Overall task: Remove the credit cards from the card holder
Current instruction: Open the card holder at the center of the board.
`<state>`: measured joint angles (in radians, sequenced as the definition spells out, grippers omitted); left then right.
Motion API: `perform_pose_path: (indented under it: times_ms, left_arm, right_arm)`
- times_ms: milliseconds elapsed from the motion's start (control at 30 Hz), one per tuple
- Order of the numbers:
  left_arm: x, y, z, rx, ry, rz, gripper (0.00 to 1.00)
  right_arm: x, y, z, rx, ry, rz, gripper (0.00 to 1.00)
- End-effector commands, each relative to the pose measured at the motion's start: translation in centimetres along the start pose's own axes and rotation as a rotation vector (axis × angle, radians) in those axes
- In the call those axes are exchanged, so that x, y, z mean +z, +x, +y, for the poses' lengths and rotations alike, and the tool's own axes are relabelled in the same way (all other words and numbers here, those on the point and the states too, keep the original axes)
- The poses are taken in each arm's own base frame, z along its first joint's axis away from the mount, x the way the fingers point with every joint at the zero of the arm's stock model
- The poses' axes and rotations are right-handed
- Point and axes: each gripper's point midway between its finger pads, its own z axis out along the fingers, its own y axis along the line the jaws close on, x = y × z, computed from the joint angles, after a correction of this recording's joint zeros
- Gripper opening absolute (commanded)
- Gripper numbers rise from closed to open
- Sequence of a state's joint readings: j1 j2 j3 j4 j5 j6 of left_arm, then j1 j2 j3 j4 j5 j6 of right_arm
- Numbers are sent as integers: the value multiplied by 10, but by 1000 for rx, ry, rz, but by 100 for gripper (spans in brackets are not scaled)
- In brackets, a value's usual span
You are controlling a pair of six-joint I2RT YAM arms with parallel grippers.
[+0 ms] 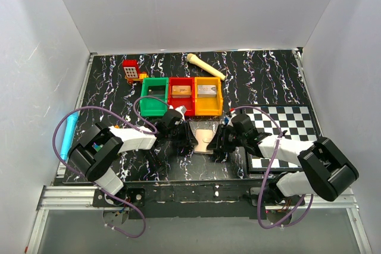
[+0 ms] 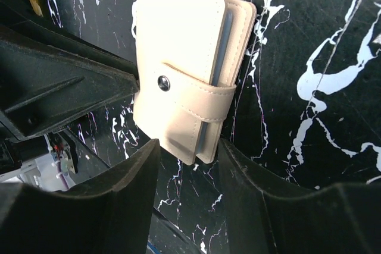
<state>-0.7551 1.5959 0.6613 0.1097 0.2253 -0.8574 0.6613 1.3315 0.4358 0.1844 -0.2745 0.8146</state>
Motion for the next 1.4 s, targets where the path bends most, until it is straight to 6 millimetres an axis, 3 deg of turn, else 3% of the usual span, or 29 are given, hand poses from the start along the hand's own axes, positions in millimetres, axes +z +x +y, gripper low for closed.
perform_pose_path:
  times_ms: [0,267,400,500,767,1367]
  left_arm:
    - [1,12,12,3,-40,29,19]
    - [2,13,13,5,-42,34,18]
    - [2,13,13,6,-42,34,18]
    - [3,13,13,6,-44,34,18]
    - [5,14,13,6,-45,43,16]
    - [5,15,13,9,-41,47,13]
  right_arm:
    - [2,-17,21,-11,-70,-36,51]
    - [4,-19,19,-8,-63,-44,47]
    - [-3,-23,10,-30,3,-74,59]
    - [-12,-29,11,-58,18,-109,60]
    - [-10,-29,27,-61,-63,-91,48]
    - [8,-19,21,-17,-72,-26,44]
